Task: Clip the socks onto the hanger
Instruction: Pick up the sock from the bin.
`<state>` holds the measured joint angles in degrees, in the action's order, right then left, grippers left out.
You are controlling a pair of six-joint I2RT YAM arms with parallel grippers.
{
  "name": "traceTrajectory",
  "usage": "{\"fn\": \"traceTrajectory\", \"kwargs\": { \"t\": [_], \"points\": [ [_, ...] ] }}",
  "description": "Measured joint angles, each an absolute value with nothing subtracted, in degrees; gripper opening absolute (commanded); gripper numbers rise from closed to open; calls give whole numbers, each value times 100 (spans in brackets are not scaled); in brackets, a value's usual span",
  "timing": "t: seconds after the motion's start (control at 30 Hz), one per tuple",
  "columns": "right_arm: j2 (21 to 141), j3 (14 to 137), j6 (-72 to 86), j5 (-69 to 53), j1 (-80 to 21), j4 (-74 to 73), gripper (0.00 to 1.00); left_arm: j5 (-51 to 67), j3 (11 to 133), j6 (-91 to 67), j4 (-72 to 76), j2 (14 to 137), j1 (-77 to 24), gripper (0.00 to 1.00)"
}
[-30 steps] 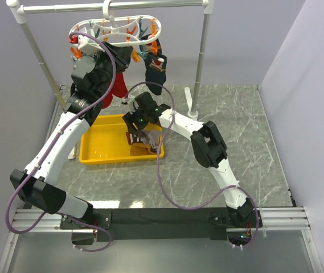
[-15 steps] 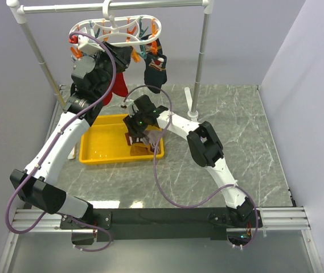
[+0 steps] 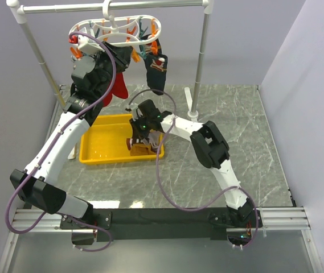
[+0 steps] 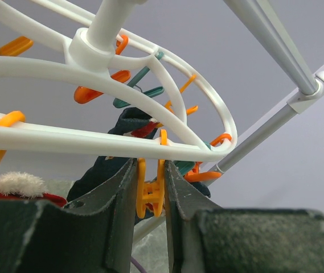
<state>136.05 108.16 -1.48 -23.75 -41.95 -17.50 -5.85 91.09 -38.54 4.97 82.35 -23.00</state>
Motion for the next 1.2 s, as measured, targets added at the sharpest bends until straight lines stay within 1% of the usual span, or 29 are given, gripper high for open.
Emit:
{"fn": "traceTrajectory", "kwargs": {
  "t": [0.13,0.23,0.37,0.5,0.6,0.73,0.93,0.97,1.0,1.1,1.13,1.2],
  "points": [
    [12873,9900,307,-2285,-4185,-1166,0,-585,9080,-3857,537,8235,-2298,27],
    [12171,9330,620,-1975,-4185,-650,0,-587,9021,-3859,602,8232,-2294,27],
    [11360,8816,904,-1500,-4185,23,0,-587,8943,-3861,635,8202,-2290,27],
    [10809,8296,1050,-1135,-4202,569,0,-589,8892,-3859,646,8141,-2283,26],
    [10569,7802,967,-958,-4263,786,0,-593,8833,-3859,666,8082,-2281,27],
    [10558,7393,679,-897,-4495,648,0,-591,8755,-3859,676,8029,-2279,26],
    [10549,7076,325,-1179,-4744,373,0,-593,8731,-3859,707,8014,-2272,27],
    [10549,7037,270,-1229,-4744,298,1,-593,8726,-3859,709,8009,-2272,26],
    [10549,7004,204,-1286,-4735,228,9,-593,8715,-3859,714,8003,-2272,26],
    [10547,6997,-8,-1428,-4735,-5,24,-593,8678,-3859,735,7985,-2270,26],
    [10545,7008,-91,-1472,-4733,-67,31,-593,8667,-3859,744,7981,-2268,26],
    [10545,7046,-303,-1538,-4733,-263,34,-593,8652,-3859,749,7975,-2268,27]
  ]
}}
